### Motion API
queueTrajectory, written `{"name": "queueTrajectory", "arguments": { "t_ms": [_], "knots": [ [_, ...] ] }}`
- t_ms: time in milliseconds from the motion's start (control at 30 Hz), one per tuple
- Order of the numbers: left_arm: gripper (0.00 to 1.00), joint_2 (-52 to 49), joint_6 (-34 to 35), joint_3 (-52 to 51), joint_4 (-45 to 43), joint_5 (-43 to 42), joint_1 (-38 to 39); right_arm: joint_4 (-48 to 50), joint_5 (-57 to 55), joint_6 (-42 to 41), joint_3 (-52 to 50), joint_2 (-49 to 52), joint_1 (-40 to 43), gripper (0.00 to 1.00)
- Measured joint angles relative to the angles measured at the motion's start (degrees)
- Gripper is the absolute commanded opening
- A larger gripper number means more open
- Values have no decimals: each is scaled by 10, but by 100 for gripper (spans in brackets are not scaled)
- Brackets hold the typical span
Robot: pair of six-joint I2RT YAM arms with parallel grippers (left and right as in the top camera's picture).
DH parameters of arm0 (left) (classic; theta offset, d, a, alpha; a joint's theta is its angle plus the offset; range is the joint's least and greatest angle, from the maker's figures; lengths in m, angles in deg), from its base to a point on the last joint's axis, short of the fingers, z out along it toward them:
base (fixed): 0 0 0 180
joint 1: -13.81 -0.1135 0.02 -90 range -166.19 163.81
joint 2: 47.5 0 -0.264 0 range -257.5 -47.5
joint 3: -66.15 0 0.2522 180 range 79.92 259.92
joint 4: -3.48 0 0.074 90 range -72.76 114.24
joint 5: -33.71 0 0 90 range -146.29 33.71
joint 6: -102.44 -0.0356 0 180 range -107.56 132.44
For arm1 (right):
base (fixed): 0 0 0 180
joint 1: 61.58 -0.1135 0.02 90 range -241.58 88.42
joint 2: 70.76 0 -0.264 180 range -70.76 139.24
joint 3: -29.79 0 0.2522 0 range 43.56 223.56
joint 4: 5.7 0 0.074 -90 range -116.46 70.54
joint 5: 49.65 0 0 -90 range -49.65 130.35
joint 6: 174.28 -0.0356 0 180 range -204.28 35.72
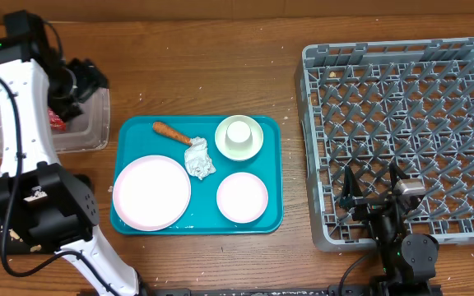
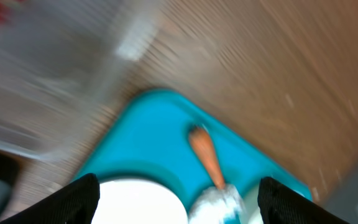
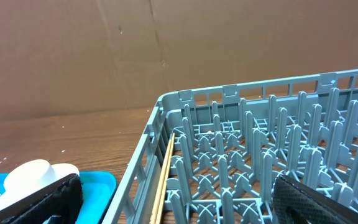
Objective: Sort waste into correct bins and load items into the dishwasher
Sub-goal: 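Move the left gripper to the tissue on the teal tray and grip it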
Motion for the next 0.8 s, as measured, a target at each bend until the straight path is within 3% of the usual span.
{"name": "queueTrajectory", "arguments": {
  "t_ms": [133, 400, 500, 800],
  "knots": [
    [86, 0, -48, 0, 46, -57, 43, 0, 0, 0, 0, 0, 0, 100],
    [92, 0, -77, -10, 122, 9, 181, 0, 0, 0, 0, 0, 0, 100],
    [98, 0, -80, -39, 122, 28, 220, 0, 0, 0, 0, 0, 0, 100],
    [90, 0, -74, -173, 61, 64, 271, 0, 0, 0, 0, 0, 0, 100]
  ]
}}
